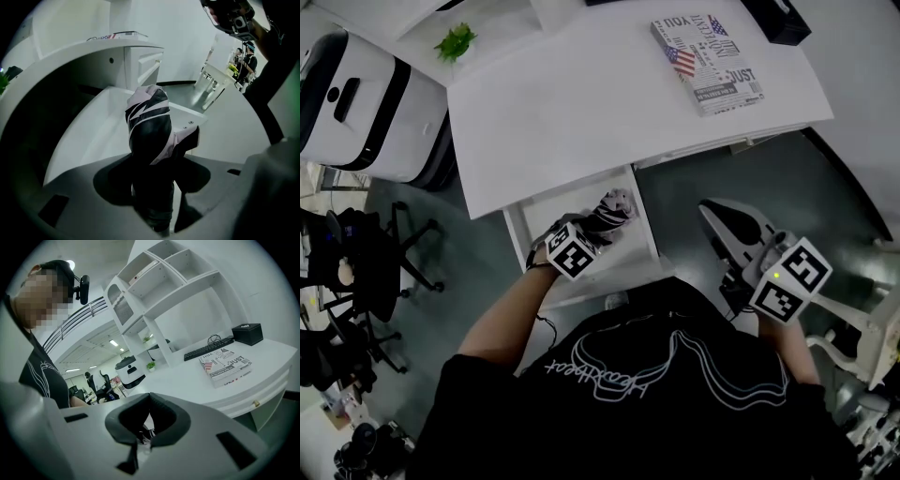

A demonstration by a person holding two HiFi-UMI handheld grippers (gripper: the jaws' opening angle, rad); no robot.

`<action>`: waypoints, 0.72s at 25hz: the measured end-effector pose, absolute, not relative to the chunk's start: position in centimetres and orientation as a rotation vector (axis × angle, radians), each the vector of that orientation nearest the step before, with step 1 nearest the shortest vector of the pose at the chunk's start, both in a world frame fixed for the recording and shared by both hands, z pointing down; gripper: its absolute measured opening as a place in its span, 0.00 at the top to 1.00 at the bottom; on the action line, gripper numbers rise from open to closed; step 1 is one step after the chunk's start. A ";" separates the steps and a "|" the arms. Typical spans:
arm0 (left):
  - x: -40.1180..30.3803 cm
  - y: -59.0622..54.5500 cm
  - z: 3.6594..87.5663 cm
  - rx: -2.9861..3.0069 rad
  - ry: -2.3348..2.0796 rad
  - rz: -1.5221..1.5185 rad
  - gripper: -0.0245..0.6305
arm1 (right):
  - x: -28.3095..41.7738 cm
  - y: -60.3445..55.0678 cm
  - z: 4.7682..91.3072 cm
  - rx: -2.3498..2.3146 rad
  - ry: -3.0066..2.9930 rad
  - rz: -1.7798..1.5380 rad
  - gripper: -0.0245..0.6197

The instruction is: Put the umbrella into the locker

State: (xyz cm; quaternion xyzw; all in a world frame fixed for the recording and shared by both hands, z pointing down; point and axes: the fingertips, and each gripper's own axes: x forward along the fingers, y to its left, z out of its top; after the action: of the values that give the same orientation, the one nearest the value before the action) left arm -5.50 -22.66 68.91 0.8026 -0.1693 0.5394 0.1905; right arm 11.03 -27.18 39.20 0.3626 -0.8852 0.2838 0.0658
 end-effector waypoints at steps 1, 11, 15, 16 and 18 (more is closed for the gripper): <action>-5.5 -22.7 69.4 2.250 -0.476 1.511 0.61 | 11.2 -27.1 39.4 1.100 -2.664 0.858 0.96; -5.6 -22.7 73.3 2.228 -0.484 1.560 0.61 | 11.9 -26.8 41.1 1.117 -2.609 0.893 0.96; -5.7 -22.3 74.3 2.216 -0.462 1.602 0.61 | 11.9 -27.0 41.4 1.118 -2.603 0.898 0.96; -5.7 -22.3 74.5 2.211 -0.462 1.611 0.61 | 11.9 -27.0 41.6 1.115 -2.601 0.898 0.96; -5.7 -22.2 74.8 2.204 -0.468 1.618 0.60 | 11.8 -27.1 41.7 1.107 -2.600 0.900 0.96</action>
State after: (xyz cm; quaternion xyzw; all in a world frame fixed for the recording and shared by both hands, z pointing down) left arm -5.71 -22.25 74.78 0.7811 -0.1660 0.5735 0.1828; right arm 11.77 -27.06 41.70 0.3718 -0.8733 0.3024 0.0878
